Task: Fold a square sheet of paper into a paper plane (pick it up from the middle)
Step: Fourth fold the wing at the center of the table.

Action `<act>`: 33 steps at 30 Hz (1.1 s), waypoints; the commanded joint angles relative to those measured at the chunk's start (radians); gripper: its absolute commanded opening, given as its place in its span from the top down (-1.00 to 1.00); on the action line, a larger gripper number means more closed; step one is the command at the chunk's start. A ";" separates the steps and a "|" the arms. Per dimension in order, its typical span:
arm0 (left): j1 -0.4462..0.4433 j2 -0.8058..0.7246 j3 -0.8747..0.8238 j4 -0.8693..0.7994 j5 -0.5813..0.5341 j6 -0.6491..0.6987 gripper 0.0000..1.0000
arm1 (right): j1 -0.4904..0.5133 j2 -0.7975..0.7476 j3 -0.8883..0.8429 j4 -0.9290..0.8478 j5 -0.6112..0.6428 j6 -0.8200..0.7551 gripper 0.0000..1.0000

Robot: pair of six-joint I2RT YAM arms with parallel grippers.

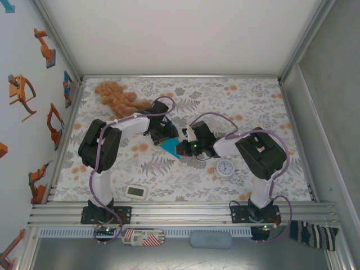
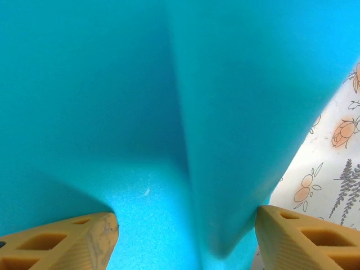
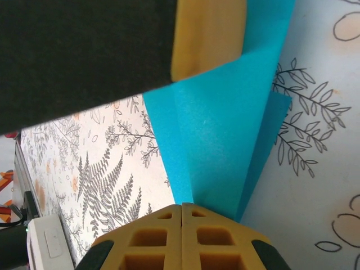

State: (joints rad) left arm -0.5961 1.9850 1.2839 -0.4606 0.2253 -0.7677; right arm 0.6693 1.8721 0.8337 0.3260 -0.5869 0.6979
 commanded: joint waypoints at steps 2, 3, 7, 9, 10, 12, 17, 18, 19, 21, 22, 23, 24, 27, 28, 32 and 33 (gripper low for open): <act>-0.005 0.183 -0.093 -0.116 -0.089 0.036 -0.40 | 0.004 0.020 0.024 -0.024 0.004 -0.014 0.92; -0.004 0.184 -0.094 -0.116 -0.089 0.036 -0.40 | 0.004 0.019 0.024 -0.025 0.005 -0.014 0.91; -0.005 0.185 -0.091 -0.116 -0.086 0.036 -0.40 | 0.004 0.025 0.028 -0.028 0.004 -0.015 0.91; -0.005 0.184 -0.092 -0.116 -0.085 0.037 -0.40 | 0.004 0.028 0.030 -0.030 0.003 -0.015 0.92; -0.004 0.184 -0.092 -0.116 -0.085 0.038 -0.40 | 0.004 0.029 0.030 -0.031 0.004 -0.015 0.92; -0.005 0.184 -0.091 -0.116 -0.085 0.038 -0.40 | 0.004 0.032 0.031 -0.033 0.007 -0.015 0.91; -0.004 0.181 -0.090 -0.116 -0.082 0.038 -0.40 | 0.004 0.036 0.031 -0.041 0.013 -0.015 0.91; -0.004 0.178 -0.088 -0.118 -0.081 0.038 -0.40 | 0.003 0.038 0.030 -0.044 0.016 -0.015 0.91; -0.005 0.173 -0.085 -0.119 -0.080 0.040 -0.40 | 0.004 0.039 0.030 -0.049 0.020 -0.015 0.92; -0.005 0.157 -0.072 -0.132 -0.076 0.048 -0.40 | 0.004 0.040 0.030 -0.060 0.028 -0.019 0.92; -0.005 0.138 -0.060 -0.136 -0.075 0.052 -0.40 | 0.004 0.041 0.028 -0.066 0.033 -0.018 0.92; -0.005 0.120 -0.046 -0.144 -0.076 0.058 -0.40 | 0.004 0.042 0.026 -0.070 0.036 -0.022 0.92; -0.005 0.100 -0.022 -0.153 -0.075 0.066 -0.40 | 0.004 0.046 0.026 -0.077 0.038 -0.024 0.92; -0.004 0.030 0.049 -0.162 -0.055 0.087 -0.41 | 0.004 0.056 0.026 -0.090 0.045 -0.030 0.93; -0.005 0.011 0.070 -0.161 -0.046 0.093 -0.42 | 0.003 0.058 0.027 -0.096 0.048 -0.030 0.93; -0.003 -0.059 0.108 -0.109 0.013 0.107 -0.45 | 0.003 0.062 0.031 -0.115 0.061 -0.042 0.93; -0.001 -0.070 0.102 -0.089 0.021 0.105 -0.46 | 0.003 0.062 0.032 -0.121 0.062 -0.044 0.93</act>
State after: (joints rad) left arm -0.6014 1.9743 1.3632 -0.5449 0.2268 -0.6971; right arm 0.6693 1.8980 0.8600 0.2787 -0.5793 0.6819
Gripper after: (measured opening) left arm 0.726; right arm 0.049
